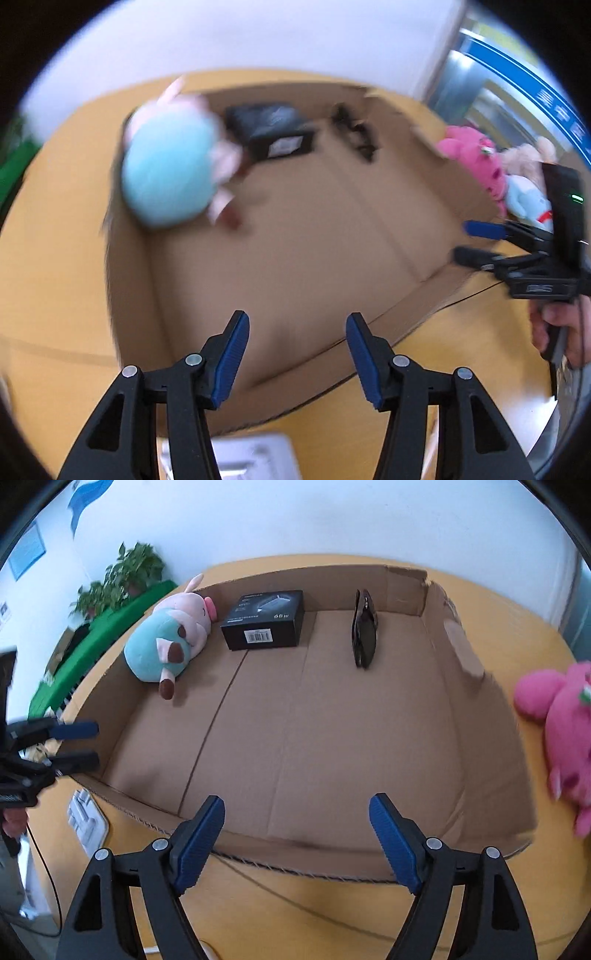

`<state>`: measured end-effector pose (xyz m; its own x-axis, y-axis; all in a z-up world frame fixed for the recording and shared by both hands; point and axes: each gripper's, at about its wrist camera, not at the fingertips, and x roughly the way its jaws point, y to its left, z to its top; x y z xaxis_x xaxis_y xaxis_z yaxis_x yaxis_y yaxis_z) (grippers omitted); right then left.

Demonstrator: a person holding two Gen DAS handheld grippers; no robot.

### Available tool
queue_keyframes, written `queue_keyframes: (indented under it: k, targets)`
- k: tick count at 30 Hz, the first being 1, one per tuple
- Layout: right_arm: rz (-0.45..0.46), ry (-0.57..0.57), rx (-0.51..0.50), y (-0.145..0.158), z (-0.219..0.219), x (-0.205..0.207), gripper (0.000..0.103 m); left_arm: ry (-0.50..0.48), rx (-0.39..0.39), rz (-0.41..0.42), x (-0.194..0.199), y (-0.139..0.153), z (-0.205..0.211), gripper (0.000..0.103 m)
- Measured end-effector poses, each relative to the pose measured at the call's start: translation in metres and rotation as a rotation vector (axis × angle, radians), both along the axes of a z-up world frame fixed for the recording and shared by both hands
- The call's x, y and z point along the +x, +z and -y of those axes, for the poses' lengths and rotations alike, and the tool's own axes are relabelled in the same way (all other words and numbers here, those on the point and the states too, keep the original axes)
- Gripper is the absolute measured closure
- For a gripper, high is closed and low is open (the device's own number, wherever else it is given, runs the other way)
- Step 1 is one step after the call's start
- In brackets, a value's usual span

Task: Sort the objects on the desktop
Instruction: 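Raise both open grippers out of the cardboard box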

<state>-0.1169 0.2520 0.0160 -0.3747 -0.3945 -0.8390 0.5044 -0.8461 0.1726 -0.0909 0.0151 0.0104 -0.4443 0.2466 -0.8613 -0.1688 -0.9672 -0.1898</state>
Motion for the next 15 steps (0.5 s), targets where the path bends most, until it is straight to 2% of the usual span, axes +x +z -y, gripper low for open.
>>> queue_keyframes:
  k: [2,12,15]
  targets:
    - [-0.014,-0.009,-0.019,0.001,0.001,0.015,0.022,0.011,0.032,-0.047,0.012,-0.002,0.015,0.05]
    - [-0.049,-0.17,-0.018,0.0,0.023,0.067,0.021,0.022,-0.062,-0.113,0.034,0.001,0.046,0.049]
    - [-0.051,-0.203,-0.015,0.003,0.036,0.076,0.021,0.043,-0.037,-0.125,0.038,0.004,0.059,0.049]
